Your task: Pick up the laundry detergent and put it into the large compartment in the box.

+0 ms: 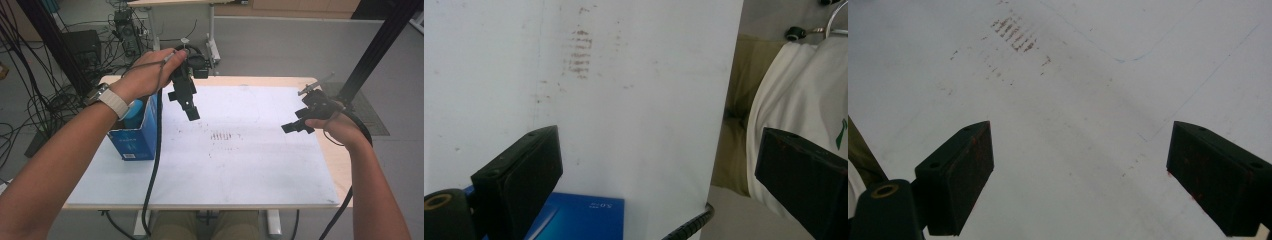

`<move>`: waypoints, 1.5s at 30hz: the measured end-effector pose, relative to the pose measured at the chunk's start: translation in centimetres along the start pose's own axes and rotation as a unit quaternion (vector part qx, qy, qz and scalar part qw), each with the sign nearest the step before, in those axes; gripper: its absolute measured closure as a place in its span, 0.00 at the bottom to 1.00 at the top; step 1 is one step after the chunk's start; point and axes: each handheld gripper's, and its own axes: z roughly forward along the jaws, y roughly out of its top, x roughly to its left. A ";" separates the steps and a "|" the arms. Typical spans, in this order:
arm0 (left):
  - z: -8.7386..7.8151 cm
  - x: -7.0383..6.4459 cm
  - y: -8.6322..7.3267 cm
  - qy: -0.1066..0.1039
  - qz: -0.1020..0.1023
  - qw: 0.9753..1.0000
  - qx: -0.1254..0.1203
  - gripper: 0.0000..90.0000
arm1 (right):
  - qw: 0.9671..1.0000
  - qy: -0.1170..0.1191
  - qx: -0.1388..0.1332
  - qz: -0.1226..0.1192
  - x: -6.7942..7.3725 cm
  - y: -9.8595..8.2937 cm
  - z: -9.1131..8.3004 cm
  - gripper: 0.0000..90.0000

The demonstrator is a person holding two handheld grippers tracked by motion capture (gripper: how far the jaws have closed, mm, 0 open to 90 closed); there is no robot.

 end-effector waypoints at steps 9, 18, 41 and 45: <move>1.2 -0.2 0.8 -0.001 0.018 1.000 0.007 0.06 | 1.000 0.000 0.001 0.001 0.1 -0.1 0.2 0.13; 2.1 -0.1 0.9 -0.004 0.025 1.000 0.008 0.06 | 1.000 -0.001 0.002 0.005 0.0 -0.3 0.2 0.13; 2.5 -0.4 0.9 0.000 0.025 1.000 0.009 0.06 | 1.000 0.002 -0.001 0.007 -0.3 -0.4 0.6 0.13; 2.6 -0.3 0.9 0.000 0.022 1.000 0.010 0.06 | 1.000 0.002 0.001 0.007 -0.4 -0.4 0.6 0.13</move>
